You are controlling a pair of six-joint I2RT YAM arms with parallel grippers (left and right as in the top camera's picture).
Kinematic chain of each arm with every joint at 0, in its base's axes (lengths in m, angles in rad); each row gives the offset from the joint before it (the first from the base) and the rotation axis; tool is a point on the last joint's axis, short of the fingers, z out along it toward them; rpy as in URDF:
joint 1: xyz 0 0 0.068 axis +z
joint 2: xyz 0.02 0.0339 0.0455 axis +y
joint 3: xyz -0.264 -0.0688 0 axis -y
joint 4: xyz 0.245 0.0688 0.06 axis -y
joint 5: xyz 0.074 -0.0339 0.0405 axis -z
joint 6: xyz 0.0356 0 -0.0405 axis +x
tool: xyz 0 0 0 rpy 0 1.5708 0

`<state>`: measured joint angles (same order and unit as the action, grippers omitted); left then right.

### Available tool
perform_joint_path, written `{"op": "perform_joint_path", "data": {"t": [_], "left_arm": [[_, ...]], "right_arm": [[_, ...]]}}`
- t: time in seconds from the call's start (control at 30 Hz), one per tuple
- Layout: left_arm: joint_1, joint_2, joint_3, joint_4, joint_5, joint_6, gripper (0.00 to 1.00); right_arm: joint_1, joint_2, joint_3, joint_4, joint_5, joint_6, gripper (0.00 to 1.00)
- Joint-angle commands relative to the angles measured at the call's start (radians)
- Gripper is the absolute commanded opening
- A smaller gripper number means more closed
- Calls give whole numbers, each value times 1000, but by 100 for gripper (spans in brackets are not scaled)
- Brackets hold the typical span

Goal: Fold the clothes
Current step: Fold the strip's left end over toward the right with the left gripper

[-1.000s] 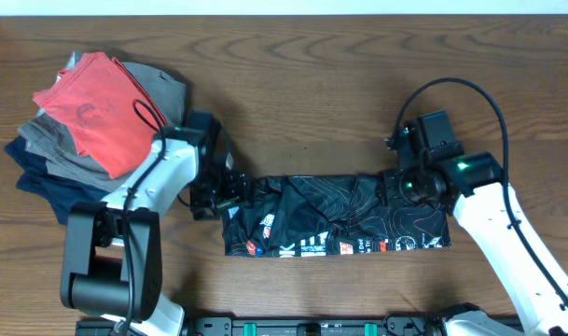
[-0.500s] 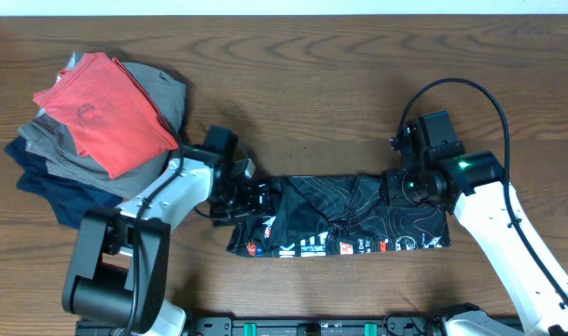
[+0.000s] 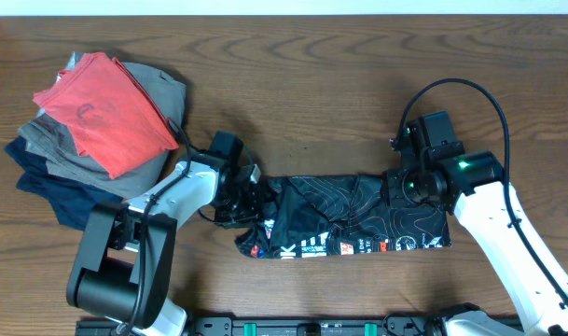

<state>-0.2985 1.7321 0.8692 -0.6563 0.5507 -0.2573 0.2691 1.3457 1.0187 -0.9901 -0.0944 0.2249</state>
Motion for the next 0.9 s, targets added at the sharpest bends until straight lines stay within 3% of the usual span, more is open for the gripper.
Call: {"op": "perform_joint_path", "data": {"t": [0.0, 0.2, 0.4, 0.6, 0.87], "left_arm": [[46, 4, 64, -78, -132, 9, 6], [190, -2, 311, -361, -346, 10, 6], [224, -2, 474, -514, -281, -10, 6], [74, -2, 493, -513, -58, -24, 6], [-259, -2, 492, -364, -84, -81, 6]], "right_arm": [[-24, 3, 0, -12, 83, 62, 48], [-129, 3, 0, -51, 144, 80, 49], [-213, 3, 0, -70, 143, 35, 49], [-227, 3, 0, -77, 143, 28, 49], [-227, 3, 0, -78, 143, 27, 49]]}}
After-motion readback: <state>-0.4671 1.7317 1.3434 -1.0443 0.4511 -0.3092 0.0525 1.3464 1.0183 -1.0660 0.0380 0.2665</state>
